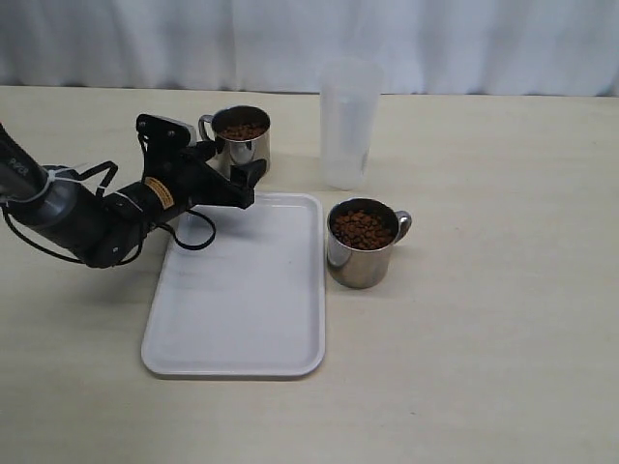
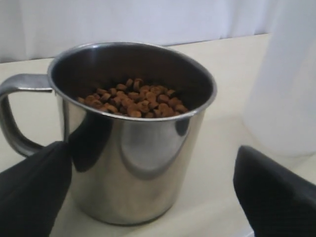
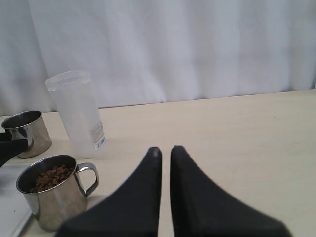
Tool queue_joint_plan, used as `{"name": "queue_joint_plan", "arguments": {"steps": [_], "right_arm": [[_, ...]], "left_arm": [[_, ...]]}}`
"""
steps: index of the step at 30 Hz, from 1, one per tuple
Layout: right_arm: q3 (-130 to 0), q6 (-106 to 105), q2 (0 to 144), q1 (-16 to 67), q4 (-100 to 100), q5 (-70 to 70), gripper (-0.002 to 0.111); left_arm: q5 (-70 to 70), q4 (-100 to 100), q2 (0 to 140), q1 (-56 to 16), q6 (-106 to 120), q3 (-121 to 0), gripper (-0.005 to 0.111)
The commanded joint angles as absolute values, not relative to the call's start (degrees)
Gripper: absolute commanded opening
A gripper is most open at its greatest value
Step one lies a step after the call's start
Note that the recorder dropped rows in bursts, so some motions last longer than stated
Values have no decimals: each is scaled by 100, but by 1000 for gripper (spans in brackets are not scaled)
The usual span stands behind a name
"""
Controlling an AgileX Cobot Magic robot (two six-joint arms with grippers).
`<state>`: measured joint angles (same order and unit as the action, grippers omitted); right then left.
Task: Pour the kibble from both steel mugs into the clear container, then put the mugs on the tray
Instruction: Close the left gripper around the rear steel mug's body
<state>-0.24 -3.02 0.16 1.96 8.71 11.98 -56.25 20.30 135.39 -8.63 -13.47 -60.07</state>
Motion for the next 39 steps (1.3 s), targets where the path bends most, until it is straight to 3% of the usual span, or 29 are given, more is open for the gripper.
{"name": "queue_joint_plan", "arguments": {"steps": [1, 13, 22, 39], "right_arm": [[0, -297, 0, 216, 879, 1209, 5], [0, -297, 0, 216, 879, 1209, 5], [0, -297, 0, 216, 879, 1209, 5], [0, -297, 0, 216, 879, 1209, 5]], "left_arm": [[-5598, 2024, 13552, -893, -1331, -6128, 64], [-5428, 1724, 13552, -883, -935, -6141, 64], [-5512, 1722, 13552, -883, -444, -6141, 82], [-5255, 1674, 13566, -894, -495, -6478, 82]]}}
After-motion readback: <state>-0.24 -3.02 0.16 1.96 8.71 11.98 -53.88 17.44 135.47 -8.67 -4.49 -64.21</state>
